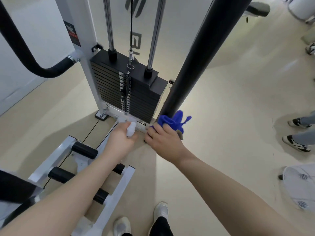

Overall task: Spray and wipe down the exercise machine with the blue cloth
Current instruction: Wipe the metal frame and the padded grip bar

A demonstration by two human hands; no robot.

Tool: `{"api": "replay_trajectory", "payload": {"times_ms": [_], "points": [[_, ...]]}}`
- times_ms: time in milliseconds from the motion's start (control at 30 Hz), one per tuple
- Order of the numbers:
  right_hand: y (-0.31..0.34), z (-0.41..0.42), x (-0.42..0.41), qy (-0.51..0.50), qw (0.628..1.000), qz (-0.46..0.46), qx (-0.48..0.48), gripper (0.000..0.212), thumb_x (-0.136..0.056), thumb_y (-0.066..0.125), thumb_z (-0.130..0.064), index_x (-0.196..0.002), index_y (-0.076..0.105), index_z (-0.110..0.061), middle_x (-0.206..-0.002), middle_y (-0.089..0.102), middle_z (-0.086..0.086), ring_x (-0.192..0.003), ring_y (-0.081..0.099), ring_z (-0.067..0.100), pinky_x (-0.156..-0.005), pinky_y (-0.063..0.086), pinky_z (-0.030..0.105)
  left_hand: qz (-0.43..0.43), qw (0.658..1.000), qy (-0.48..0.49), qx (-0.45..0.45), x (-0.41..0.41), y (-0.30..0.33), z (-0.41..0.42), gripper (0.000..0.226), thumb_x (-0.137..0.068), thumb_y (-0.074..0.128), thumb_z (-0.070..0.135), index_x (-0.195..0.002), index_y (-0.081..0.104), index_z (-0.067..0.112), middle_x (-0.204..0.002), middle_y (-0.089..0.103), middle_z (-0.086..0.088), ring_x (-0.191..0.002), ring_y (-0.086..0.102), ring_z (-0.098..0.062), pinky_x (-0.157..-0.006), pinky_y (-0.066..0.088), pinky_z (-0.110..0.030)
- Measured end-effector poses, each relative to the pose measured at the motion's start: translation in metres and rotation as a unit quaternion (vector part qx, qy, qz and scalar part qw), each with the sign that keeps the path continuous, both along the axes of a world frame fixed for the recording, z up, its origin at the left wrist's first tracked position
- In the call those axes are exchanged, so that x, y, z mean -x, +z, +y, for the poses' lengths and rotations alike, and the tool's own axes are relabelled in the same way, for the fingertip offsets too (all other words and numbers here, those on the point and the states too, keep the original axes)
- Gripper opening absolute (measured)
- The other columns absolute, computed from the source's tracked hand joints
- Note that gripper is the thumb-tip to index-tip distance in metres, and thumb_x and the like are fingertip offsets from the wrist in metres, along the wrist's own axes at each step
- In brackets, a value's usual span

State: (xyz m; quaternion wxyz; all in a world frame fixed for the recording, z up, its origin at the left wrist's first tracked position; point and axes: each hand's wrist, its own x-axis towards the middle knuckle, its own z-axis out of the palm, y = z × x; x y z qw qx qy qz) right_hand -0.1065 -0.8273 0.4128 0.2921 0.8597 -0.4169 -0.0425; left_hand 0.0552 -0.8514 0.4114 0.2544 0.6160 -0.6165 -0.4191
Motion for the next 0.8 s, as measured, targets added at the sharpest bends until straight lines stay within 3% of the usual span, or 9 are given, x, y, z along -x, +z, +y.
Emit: {"api": "replay_trajectory", "payload": {"times_ms": [100,167,200,300,433,500,633,800], "points": [[0.032,-0.022,-0.011,0.007,0.997,-0.05,0.064,0.017,-0.075,0.055,-0.003,-0.075,0.061,-0.018,-0.077,0.06,-0.001,-0.073,0.055,0.019,-0.07,0.031,0.031,0.005,1.0,-0.005,-0.015,-0.005,-0.008,0.006,0.012,-0.082,0.051,0.002,-0.076,0.045,-0.007,-0.067,0.042,-0.011,-0.062,0.039,-0.022,-0.052,0.03,-0.03],[0.065,-0.033,-0.018,-0.036,0.985,-0.105,0.13,0.025,-0.076,0.046,0.004,-0.067,0.058,-0.016,-0.068,0.056,0.0,-0.063,0.05,0.019,-0.066,0.03,0.03,0.016,0.999,0.011,-0.039,-0.004,-0.008,0.006,0.01,-0.084,0.051,0.003,-0.079,0.048,-0.006,-0.07,0.043,-0.013,-0.063,0.041,-0.021,-0.052,0.029,-0.028],[0.071,-0.033,-0.02,-0.066,0.986,-0.087,0.125,0.029,-0.076,0.041,0.005,-0.067,0.058,-0.016,-0.067,0.055,0.001,-0.063,0.05,0.02,-0.068,0.03,0.03,0.017,0.999,0.011,-0.049,-0.003,-0.007,0.006,0.009,-0.085,0.051,0.006,-0.084,0.051,-0.003,-0.073,0.049,-0.014,-0.065,0.046,-0.023,-0.052,0.031,-0.027],[0.052,-0.031,-0.031,-0.124,0.988,0.079,0.045,0.042,-0.076,0.025,-0.001,-0.08,0.062,-0.021,-0.076,0.061,-0.002,-0.076,0.057,0.017,-0.079,0.029,0.032,0.004,0.998,0.006,-0.064,-0.002,-0.003,-0.005,0.008,-0.087,0.051,0.013,-0.092,0.057,0.01,-0.086,0.06,-0.013,-0.077,0.059,-0.029,-0.057,0.04,-0.027],[0.022,-0.032,-0.047,-0.104,0.962,0.191,-0.164,0.02,-0.089,0.044,-0.017,-0.103,0.058,-0.019,-0.098,0.058,0.0,-0.096,0.052,0.019,-0.092,0.037,0.034,-0.026,0.999,0.009,-0.041,-0.011,-0.004,-0.014,0.013,-0.085,0.051,0.014,-0.087,0.055,0.001,-0.079,0.059,-0.017,-0.076,0.056,-0.034,-0.058,0.038,-0.031],[0.035,-0.03,-0.05,-0.09,0.951,0.233,-0.183,0.019,-0.09,0.047,-0.015,-0.105,0.058,-0.016,-0.101,0.054,0.002,-0.098,0.048,0.022,-0.089,0.038,0.034,-0.02,0.998,0.014,-0.06,-0.015,-0.006,-0.009,0.015,-0.085,0.05,0.014,-0.091,0.056,0.001,-0.081,0.06,-0.018,-0.079,0.058,-0.034,-0.057,0.039,-0.031],[0.074,-0.048,-0.051,-0.166,0.986,0.015,0.0,0.025,-0.068,0.043,-0.004,-0.069,0.061,-0.021,-0.078,0.057,0.0,-0.076,0.053,0.019,-0.07,0.042,0.031,0.0,0.995,0.048,-0.087,-0.021,-0.015,-0.005,0.021,-0.084,0.049,0.013,-0.095,0.055,-0.004,-0.087,0.06,-0.025,-0.082,0.06,-0.038,-0.055,0.037,-0.03],[0.026,-0.049,-0.055,-0.226,0.973,-0.001,-0.057,0.019,-0.083,0.039,-0.01,-0.095,0.053,-0.012,-0.081,0.058,0.007,-0.071,0.051,0.021,-0.066,0.043,0.033,-0.019,0.995,0.043,-0.083,-0.026,-0.015,-0.011,0.017,-0.084,0.049,0.011,-0.096,0.057,0.002,-0.084,0.061,-0.019,-0.072,0.054,-0.032,-0.057,0.038,-0.029]]}}
